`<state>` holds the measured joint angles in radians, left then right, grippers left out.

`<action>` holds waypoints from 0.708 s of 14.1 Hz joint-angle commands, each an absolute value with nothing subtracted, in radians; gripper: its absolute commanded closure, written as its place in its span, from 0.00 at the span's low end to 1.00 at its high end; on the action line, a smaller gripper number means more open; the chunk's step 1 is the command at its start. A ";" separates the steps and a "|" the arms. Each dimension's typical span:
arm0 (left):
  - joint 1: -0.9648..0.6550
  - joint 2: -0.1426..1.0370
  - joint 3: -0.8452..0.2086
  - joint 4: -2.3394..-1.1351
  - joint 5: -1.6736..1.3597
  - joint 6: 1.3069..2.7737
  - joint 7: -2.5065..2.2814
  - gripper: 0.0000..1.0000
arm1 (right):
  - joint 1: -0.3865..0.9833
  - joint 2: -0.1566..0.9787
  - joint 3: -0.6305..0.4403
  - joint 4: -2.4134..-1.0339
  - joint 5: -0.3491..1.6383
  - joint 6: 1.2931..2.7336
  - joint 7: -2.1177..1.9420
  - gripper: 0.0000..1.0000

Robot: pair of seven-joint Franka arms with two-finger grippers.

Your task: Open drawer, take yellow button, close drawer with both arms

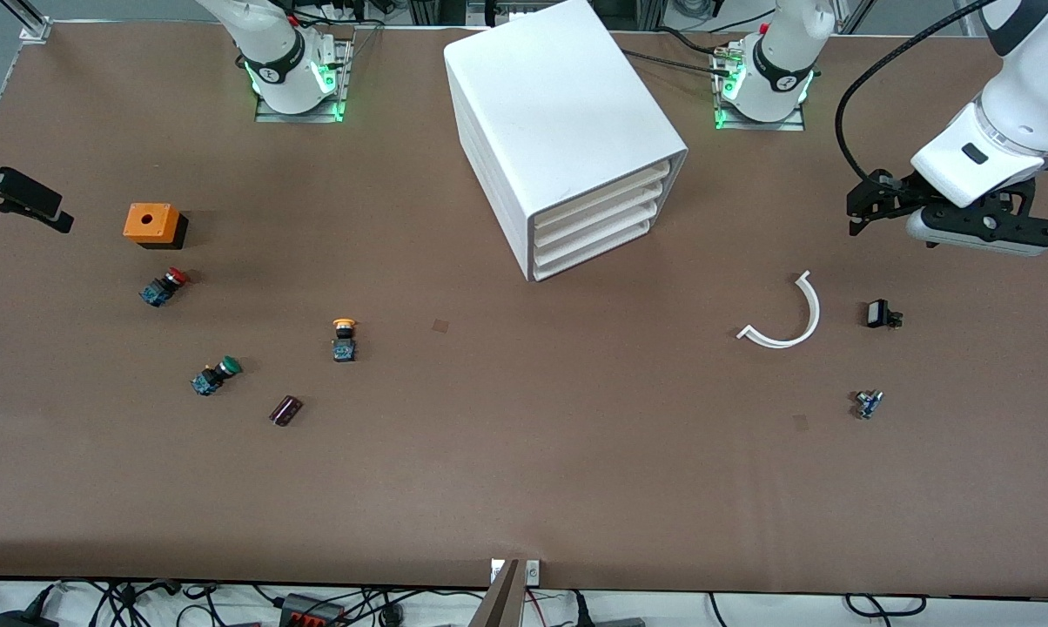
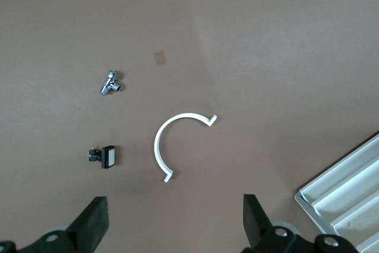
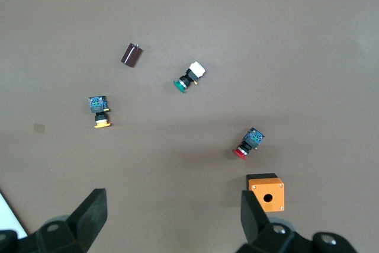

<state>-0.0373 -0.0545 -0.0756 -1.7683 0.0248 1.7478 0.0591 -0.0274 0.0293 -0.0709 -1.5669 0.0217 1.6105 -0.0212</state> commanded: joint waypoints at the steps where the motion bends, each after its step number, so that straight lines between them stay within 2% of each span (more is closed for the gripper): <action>1: -0.026 -0.066 -0.086 -1.770 0.018 1.735 0.060 0.00 | -0.038 0.003 -0.055 -1.601 0.008 1.617 -0.038 0.00; 10: 0.012 -0.064 -0.075 -1.770 -0.053 1.674 0.049 0.00 | -0.038 0.005 -0.049 -1.600 -0.021 1.618 -0.038 0.00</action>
<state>-0.0103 -0.0545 -0.0743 -1.7683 -0.0046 1.6853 0.0501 -0.0270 0.0293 -0.0584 -1.5765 -0.0125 1.6105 -0.0215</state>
